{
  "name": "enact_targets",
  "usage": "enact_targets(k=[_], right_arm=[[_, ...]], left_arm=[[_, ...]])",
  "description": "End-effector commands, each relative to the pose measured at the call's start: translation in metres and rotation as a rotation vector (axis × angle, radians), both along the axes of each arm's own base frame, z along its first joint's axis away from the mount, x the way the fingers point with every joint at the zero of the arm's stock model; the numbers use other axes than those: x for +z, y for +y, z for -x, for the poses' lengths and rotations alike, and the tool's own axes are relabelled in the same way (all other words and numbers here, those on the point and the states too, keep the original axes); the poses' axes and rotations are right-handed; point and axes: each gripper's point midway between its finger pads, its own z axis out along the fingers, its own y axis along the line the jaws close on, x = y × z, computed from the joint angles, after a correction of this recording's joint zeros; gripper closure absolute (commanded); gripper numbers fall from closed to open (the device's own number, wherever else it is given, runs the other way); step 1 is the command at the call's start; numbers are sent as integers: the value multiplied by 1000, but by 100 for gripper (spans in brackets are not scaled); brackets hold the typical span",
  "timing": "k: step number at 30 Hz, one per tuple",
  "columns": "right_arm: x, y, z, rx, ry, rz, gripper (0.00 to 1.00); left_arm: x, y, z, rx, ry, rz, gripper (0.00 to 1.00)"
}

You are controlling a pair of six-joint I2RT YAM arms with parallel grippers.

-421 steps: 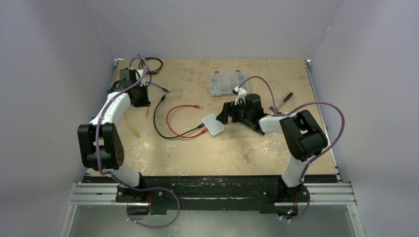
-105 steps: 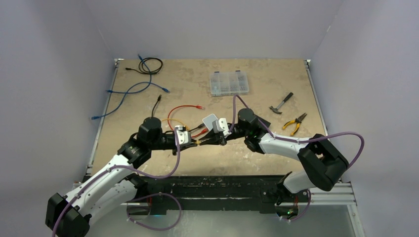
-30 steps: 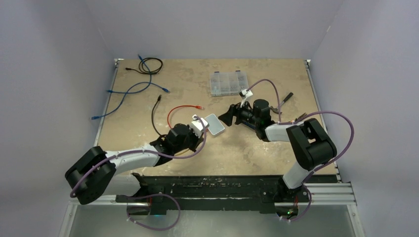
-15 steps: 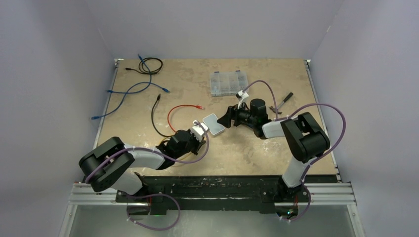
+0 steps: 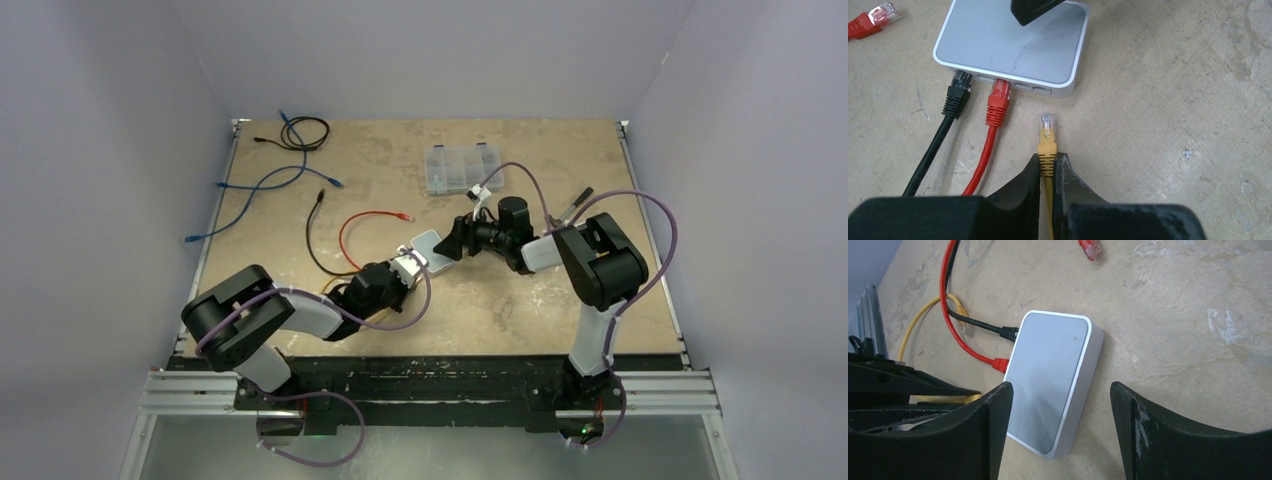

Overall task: Insert the plug into the switch port
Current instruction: Insert the connector into the switch port.

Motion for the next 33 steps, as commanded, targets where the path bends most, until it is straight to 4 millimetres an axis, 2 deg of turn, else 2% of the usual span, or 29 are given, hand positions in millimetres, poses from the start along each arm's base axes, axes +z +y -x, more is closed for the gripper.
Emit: enact_targets(k=[1, 6, 19, 29, 33], right_arm=[[14, 11, -7, 86, -64, -37, 27], [4, 16, -8, 132, -52, -23, 27], [-15, 32, 5, 269, -24, 9, 29], [-24, 41, 13, 334, -13, 23, 30], [-21, 41, 11, 320, -27, 30, 30]], left_arm=[[12, -14, -9, -37, -42, 17, 100], [12, -12, -12, -53, -58, -9, 100], [13, 0, -24, -44, -83, -69, 100], [15, 8, -30, -44, -102, -75, 100], [17, 13, -31, -33, -103, -69, 100]])
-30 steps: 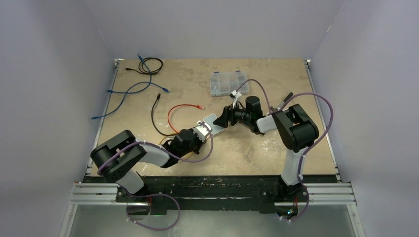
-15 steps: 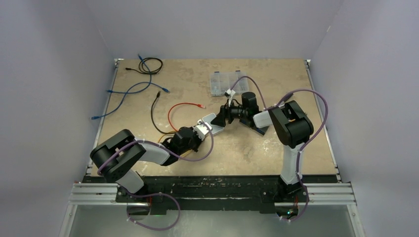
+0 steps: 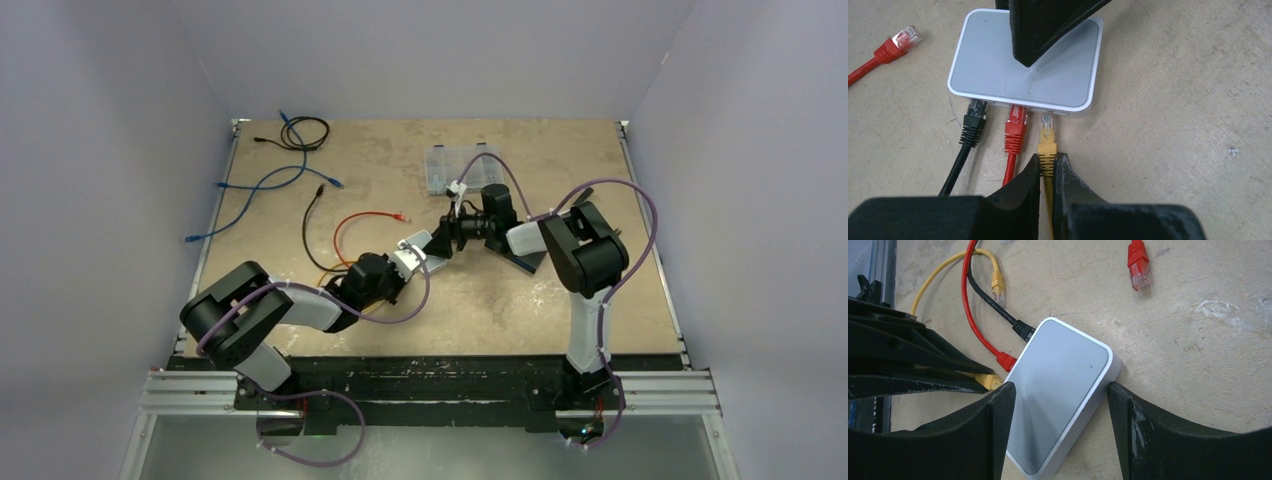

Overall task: Insert the plug into the switch port
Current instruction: Insert the connector into the switch port.

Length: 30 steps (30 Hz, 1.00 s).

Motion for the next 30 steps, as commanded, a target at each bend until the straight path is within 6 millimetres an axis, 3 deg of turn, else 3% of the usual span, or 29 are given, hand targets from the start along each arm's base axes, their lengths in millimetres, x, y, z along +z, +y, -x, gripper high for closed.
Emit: enact_targets(k=[1, 14, 30], right_arm=[[-15, 2, 12, 21, 46, 40, 30], [-19, 6, 14, 36, 50, 54, 30], [-20, 1, 8, -25, 44, 79, 31]], left_arm=[[16, 1, -9, -2, -49, 25, 100], [19, -22, 10, -152, -20, 106, 100], [24, -16, 20, -120, 12, 145, 100]])
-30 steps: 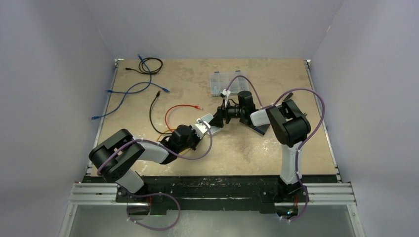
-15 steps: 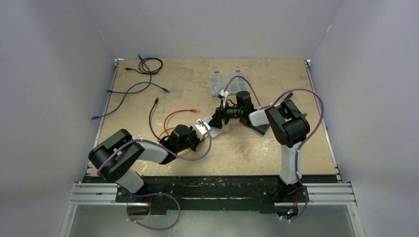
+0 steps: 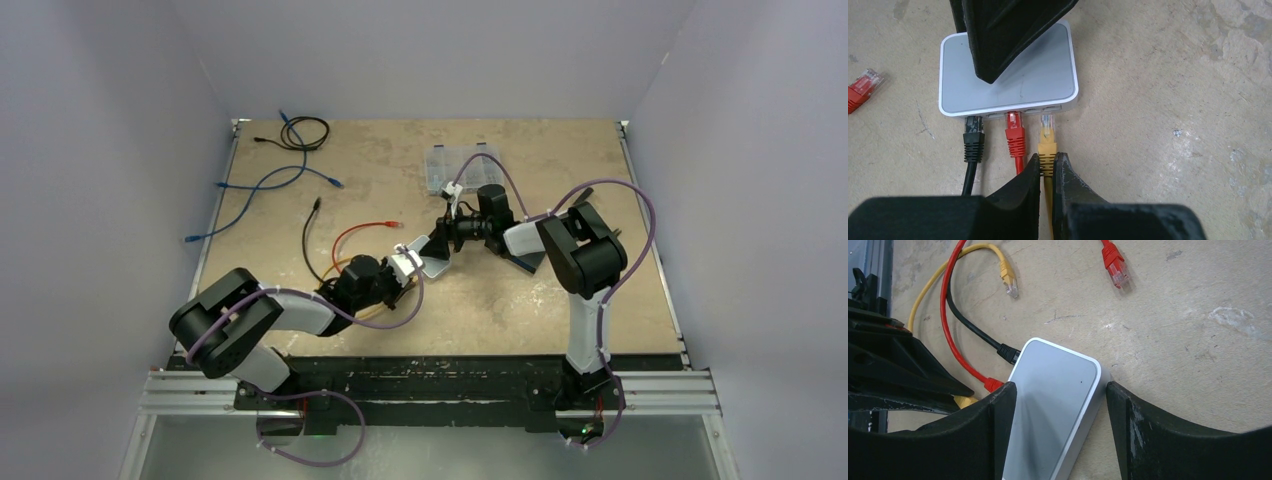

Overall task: Insert the plug into the switch port
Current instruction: Insert the connector into the switch port.

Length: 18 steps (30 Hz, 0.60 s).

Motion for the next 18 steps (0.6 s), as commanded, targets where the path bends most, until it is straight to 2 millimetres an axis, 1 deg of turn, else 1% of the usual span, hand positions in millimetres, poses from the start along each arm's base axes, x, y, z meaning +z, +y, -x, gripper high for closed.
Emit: enact_targets(k=[1, 7, 18], right_arm=[[-18, -5, 4, -44, 62, 60, 31], [-17, -6, 5, -45, 64, 60, 31], [-17, -5, 5, -47, 65, 58, 32]], left_arm=[[15, -8, 0, -7, -17, 68, 100], [11, -14, -2, -17, -2, 67, 100], [15, -25, -4, -30, -4, 97, 100]])
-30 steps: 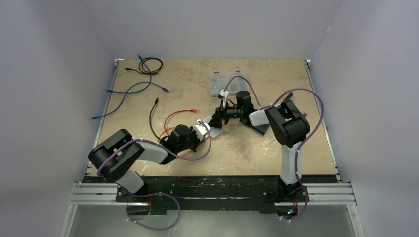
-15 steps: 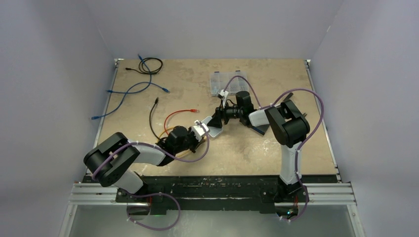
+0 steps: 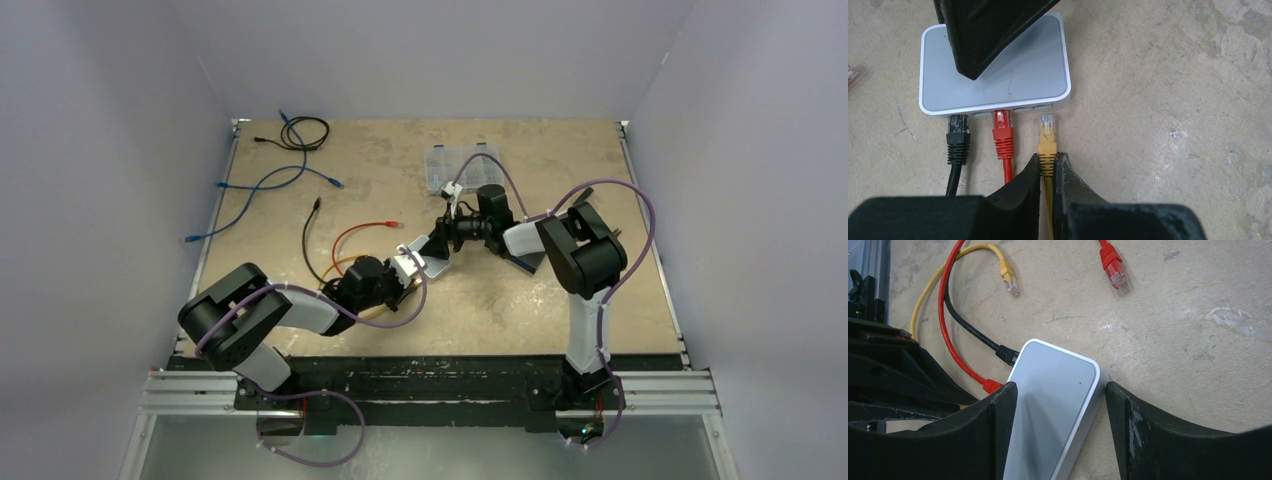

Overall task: Insert the plug into the switch port
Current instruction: Insert the connector into the switch port.

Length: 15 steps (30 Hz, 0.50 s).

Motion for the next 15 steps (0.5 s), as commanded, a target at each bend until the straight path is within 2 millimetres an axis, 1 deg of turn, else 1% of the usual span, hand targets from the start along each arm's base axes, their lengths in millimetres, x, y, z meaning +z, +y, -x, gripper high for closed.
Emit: enact_targets(k=[1, 9, 15], right_arm=[[-17, -6, 6, -36, 65, 53, 32], [-17, -6, 6, -35, 66, 53, 32], [-16, -6, 6, -35, 66, 52, 32]], left_arm=[[24, -22, -8, -23, -39, 98, 100], [26, -21, -14, 2, -50, 100, 100], [25, -17, -18, 42, -52, 92, 100]])
